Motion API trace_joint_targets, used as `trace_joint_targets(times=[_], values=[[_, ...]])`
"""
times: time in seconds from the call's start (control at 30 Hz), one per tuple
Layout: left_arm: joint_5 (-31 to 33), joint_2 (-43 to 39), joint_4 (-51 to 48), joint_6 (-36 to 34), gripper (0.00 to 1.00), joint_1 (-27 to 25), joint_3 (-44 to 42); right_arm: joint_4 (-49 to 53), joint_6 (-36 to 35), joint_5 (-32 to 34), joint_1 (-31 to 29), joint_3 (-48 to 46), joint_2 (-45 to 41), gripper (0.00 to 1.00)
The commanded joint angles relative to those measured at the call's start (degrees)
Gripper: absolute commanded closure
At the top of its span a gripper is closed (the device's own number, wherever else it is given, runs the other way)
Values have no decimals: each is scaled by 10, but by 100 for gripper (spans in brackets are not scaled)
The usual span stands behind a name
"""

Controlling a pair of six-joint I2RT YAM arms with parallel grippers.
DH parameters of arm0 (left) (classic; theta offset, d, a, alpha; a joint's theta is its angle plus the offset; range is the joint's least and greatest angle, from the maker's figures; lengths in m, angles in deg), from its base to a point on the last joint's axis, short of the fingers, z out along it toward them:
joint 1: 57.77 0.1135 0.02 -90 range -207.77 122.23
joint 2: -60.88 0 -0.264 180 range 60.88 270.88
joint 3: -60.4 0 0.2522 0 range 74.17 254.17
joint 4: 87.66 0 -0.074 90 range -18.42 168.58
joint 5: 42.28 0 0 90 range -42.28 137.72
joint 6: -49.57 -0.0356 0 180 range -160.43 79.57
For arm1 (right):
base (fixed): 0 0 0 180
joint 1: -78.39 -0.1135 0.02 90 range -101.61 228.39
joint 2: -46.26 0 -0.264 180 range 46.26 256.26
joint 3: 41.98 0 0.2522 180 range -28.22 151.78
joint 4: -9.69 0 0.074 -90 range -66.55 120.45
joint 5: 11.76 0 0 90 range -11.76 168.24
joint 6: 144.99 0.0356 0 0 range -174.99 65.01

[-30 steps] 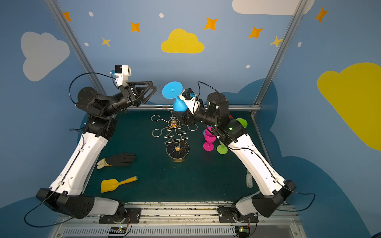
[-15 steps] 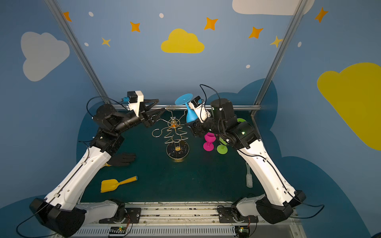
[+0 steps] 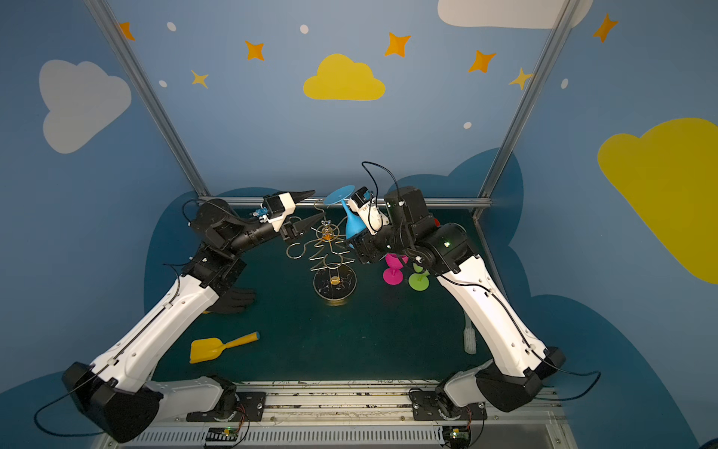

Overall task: Take the wine glass off the wine glass rack
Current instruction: 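Hold the cyan glass with both grippers and lower it toward the standing glasses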

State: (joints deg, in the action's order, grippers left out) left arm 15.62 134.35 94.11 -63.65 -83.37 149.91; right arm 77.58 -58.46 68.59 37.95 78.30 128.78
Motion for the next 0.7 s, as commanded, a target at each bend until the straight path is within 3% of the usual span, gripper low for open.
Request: trace_joint_targets(times=[0.0,0.33,0.53,0.67], values=[[-9,3,10,-22,48,-4,17,13,4,-9,-10,23,9,79],[-6,13,-5,-32,64,-9,26,48,-7,-3,-32,38,28,80],[-2,12,-12,-32,83,-10,18,55,-7,0,-40,40,28,79],[10,3,-1,-25,97,-12,2,49,4,-2,-41,40,25,65]])
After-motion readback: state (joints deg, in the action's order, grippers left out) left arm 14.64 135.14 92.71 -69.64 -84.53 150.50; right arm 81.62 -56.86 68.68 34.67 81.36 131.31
